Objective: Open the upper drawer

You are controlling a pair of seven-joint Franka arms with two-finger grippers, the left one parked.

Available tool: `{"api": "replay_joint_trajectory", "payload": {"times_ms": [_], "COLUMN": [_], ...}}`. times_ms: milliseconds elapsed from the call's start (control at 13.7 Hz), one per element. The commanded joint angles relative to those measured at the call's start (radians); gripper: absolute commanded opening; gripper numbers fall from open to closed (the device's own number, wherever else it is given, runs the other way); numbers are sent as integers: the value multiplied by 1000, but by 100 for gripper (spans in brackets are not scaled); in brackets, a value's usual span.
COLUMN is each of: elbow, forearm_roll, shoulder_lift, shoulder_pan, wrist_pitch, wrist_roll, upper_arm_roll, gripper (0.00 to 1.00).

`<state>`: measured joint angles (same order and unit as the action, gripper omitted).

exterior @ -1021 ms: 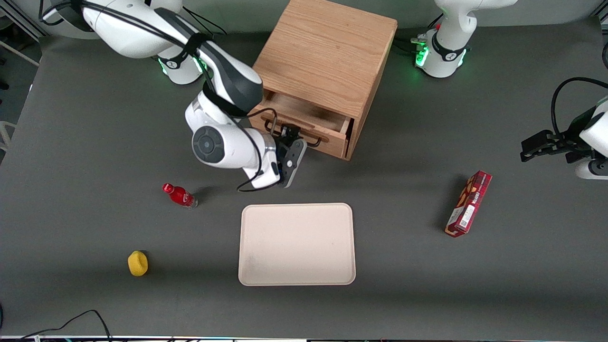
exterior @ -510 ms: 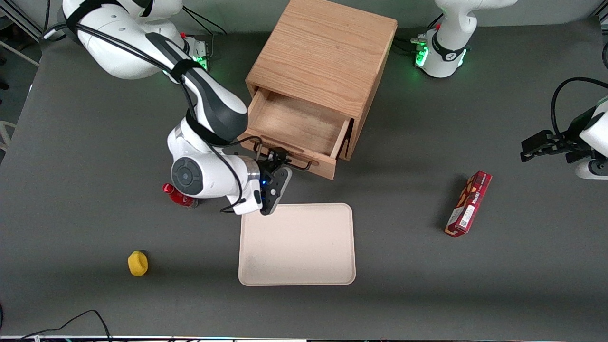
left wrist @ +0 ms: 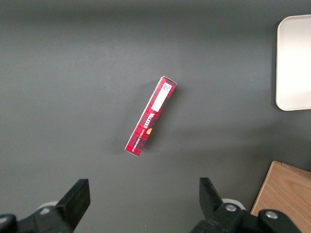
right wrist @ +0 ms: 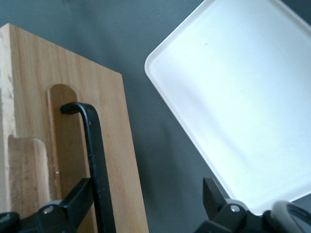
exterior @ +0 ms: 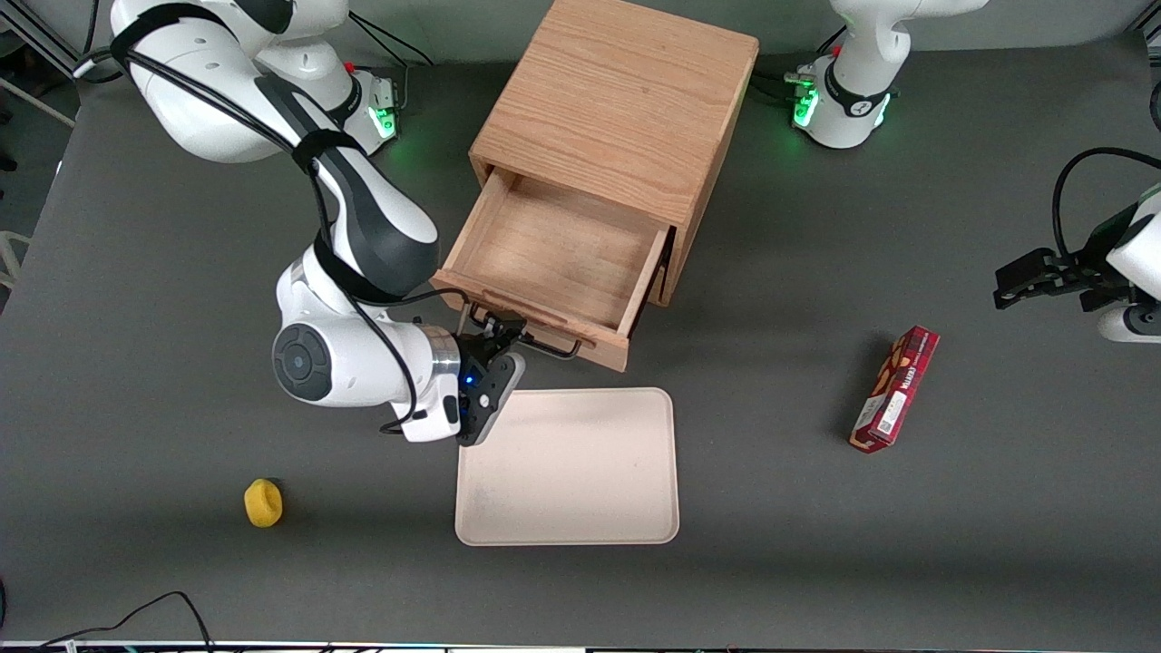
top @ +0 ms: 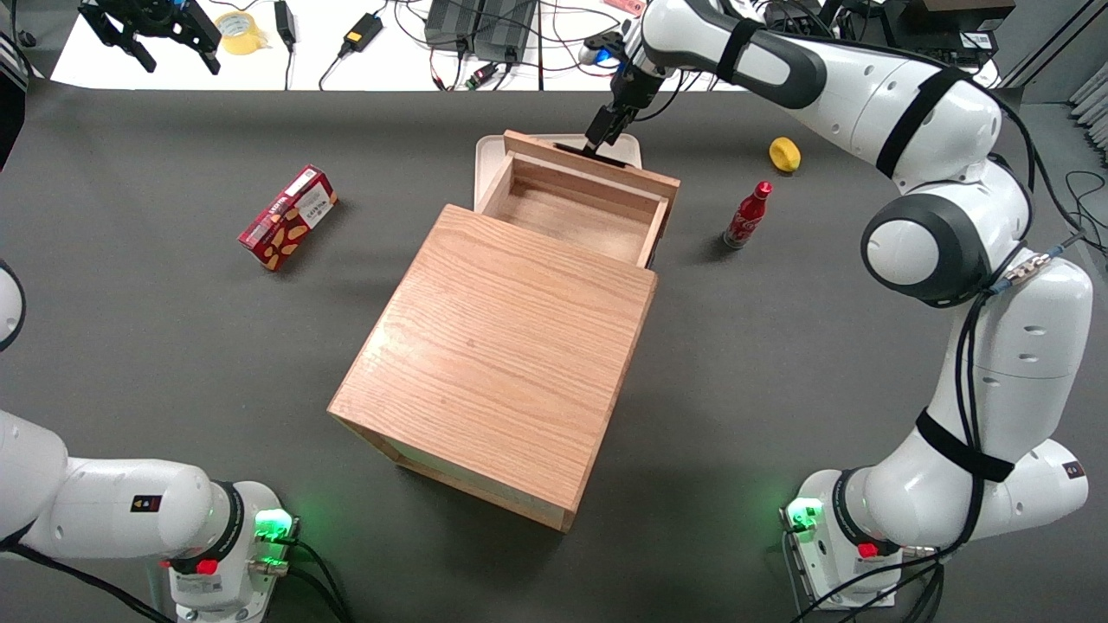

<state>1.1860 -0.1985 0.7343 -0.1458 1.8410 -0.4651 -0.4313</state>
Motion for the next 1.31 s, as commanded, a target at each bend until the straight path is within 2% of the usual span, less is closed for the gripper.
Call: {"api": "replay_joint_trajectory", "payload": {"times_ms": [0, 510, 875, 1167, 1240], "elbow": [-83, -186, -154, -56, -39], "forearm_roll": [17, 19, 36, 146, 163], "shoulder_lift": [46, 53, -133, -310, -359], "shoulder_pan": [-9, -9, 5, 5, 5], "wrist_pitch": [-22, -57, -104, -219, -296], "wrist_roll": [-12, -81, -43, 288, 381], "upper_arm_roll": [23, 69, 80, 111, 153], "gripper": [100, 100, 100, 100, 100]}}
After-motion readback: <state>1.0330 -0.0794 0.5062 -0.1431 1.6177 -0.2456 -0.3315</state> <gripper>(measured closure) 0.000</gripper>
